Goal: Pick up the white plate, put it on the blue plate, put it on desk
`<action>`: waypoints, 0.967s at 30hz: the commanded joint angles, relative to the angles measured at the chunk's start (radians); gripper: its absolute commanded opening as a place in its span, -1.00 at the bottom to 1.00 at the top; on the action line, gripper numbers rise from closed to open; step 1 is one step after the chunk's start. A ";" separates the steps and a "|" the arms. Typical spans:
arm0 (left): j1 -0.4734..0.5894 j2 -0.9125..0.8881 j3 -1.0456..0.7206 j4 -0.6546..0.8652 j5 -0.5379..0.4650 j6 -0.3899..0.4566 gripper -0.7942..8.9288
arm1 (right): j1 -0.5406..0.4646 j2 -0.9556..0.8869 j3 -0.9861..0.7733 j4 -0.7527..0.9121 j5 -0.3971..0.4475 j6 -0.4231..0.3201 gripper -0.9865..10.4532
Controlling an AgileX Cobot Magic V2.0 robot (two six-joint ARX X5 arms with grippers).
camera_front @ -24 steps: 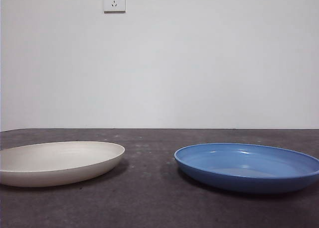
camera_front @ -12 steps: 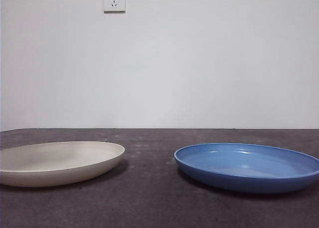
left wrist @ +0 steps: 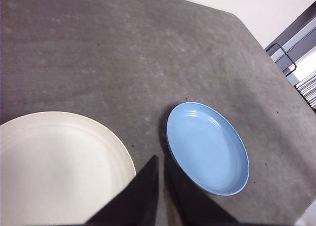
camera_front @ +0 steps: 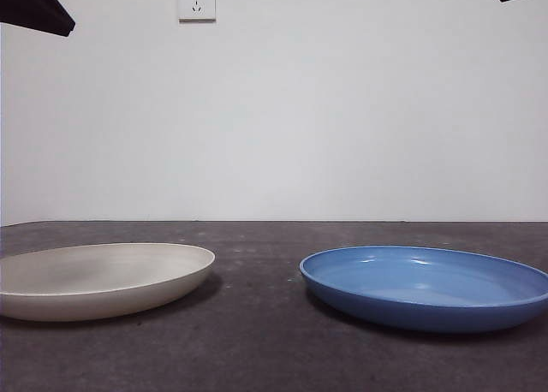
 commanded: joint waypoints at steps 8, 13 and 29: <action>-0.004 0.005 0.016 0.016 0.006 0.047 0.53 | 0.002 0.005 0.017 0.010 0.002 -0.038 0.07; -0.004 0.005 0.016 0.014 0.006 0.021 0.53 | 0.002 0.005 0.017 0.010 0.000 -0.039 0.31; 0.197 0.258 0.263 -0.447 0.023 0.129 0.51 | 0.007 0.005 0.017 -0.018 -0.014 -0.037 0.31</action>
